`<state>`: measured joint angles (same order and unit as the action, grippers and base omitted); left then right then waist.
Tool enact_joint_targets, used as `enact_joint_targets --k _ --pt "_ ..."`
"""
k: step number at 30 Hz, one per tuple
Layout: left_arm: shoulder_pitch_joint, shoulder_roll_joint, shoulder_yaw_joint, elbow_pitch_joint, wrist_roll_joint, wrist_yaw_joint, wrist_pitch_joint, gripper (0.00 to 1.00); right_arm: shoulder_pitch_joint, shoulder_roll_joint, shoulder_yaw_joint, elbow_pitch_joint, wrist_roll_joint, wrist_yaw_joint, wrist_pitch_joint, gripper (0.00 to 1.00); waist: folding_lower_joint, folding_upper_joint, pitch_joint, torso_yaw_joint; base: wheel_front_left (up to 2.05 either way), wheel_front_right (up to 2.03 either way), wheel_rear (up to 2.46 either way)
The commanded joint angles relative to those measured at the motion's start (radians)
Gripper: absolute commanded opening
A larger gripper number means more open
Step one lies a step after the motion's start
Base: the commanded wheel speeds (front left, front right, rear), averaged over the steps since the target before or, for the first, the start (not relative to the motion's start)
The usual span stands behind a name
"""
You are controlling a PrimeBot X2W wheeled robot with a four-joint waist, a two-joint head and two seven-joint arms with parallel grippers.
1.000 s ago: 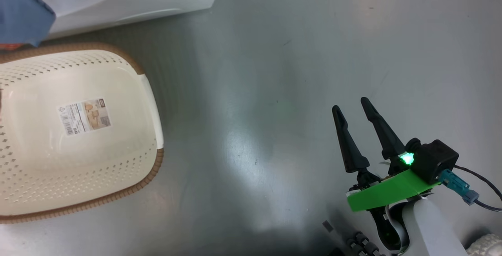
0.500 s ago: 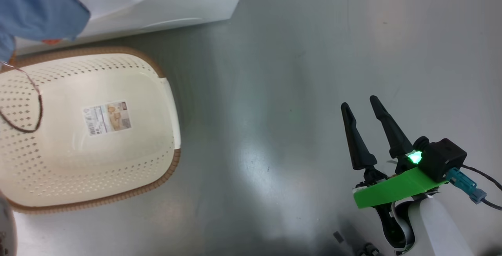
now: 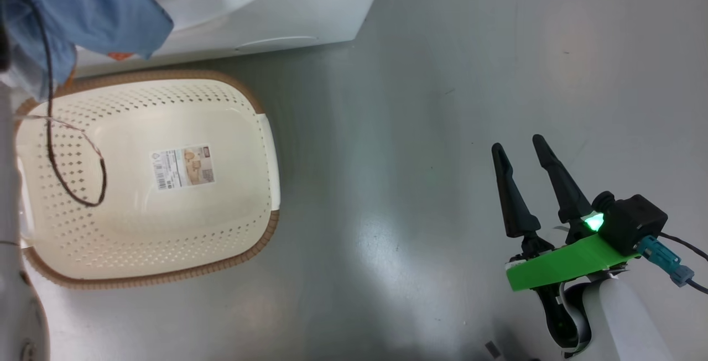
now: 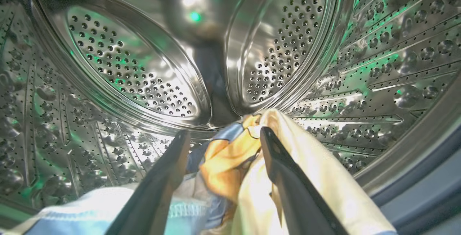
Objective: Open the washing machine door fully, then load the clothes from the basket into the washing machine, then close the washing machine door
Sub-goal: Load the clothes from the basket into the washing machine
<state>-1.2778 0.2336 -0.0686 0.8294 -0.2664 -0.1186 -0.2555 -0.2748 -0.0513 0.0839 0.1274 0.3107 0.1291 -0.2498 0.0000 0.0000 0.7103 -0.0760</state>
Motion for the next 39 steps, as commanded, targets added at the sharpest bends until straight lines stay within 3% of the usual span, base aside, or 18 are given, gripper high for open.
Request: enact_joint_targets --k 1,17,33,39 --pt "0.024 0.046 0.008 -0.034 -0.007 -0.003 0.001 1.00 0.006 0.001 0.019 -0.015 -0.003 0.002 -0.012 1.00 0.0000 0.0000 -0.005 0.008 0.00 0.00 0.00" --pt "0.246 0.032 0.023 -0.205 -0.068 0.005 0.020 1.00 0.019 0.001 0.005 -0.010 -0.003 0.002 -0.012 1.00 0.0000 0.0000 -0.052 0.035 0.00 0.00 0.00" --pt "0.650 -0.009 0.066 -0.539 -0.090 0.083 -0.001 1.00 0.031 0.001 0.007 -0.006 -0.009 0.002 -0.012 1.00 0.0000 0.0000 -0.084 0.049 0.00 0.00 0.00" --pt "0.756 -0.024 0.094 -0.634 -0.090 0.093 -0.005 1.00 0.027 0.001 0.011 -0.010 -0.011 0.002 -0.012 1.00 0.0000 0.0000 -0.076 0.047 0.00 0.00 0.00"
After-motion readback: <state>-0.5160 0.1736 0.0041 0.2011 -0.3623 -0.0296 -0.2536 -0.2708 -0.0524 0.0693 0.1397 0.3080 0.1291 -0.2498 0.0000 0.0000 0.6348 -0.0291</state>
